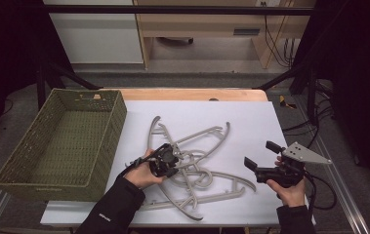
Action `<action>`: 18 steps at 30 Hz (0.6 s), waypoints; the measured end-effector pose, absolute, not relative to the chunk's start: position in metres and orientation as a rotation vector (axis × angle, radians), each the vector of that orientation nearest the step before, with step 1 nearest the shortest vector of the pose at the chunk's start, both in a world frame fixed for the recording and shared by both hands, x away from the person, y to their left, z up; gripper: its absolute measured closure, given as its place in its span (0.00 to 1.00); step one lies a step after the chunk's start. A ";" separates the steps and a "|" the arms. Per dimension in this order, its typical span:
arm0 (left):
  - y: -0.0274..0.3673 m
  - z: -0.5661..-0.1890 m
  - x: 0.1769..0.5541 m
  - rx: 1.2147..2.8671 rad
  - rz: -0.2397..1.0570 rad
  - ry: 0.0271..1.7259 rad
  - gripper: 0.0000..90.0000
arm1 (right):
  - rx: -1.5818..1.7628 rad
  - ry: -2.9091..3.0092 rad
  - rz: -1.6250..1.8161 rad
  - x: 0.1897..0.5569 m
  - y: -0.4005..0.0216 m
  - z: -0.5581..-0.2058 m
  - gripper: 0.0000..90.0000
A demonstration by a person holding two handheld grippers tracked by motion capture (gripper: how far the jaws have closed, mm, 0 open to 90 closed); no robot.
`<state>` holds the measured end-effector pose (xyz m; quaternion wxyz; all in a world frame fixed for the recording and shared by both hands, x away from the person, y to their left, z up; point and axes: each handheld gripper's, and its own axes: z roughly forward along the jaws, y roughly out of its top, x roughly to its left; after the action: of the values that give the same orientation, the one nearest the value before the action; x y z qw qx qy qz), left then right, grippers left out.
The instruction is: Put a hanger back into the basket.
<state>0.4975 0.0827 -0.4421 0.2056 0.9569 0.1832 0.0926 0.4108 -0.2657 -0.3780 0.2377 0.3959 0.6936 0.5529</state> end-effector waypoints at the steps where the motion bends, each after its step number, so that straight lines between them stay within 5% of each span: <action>1: 0.082 -0.442 0.497 2.665 0.264 0.525 0.90 | 1.085 1.900 1.520 0.411 -0.266 -0.378 0.02; 18: 0.090 -0.427 0.493 2.539 0.274 0.613 0.90 | 1.082 1.897 1.523 0.410 -0.267 -0.378 0.02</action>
<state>0.4934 0.0897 -0.4266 0.2547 0.9349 0.2257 0.1009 0.4104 -0.2670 -0.3779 0.2374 0.3950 0.6921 0.5556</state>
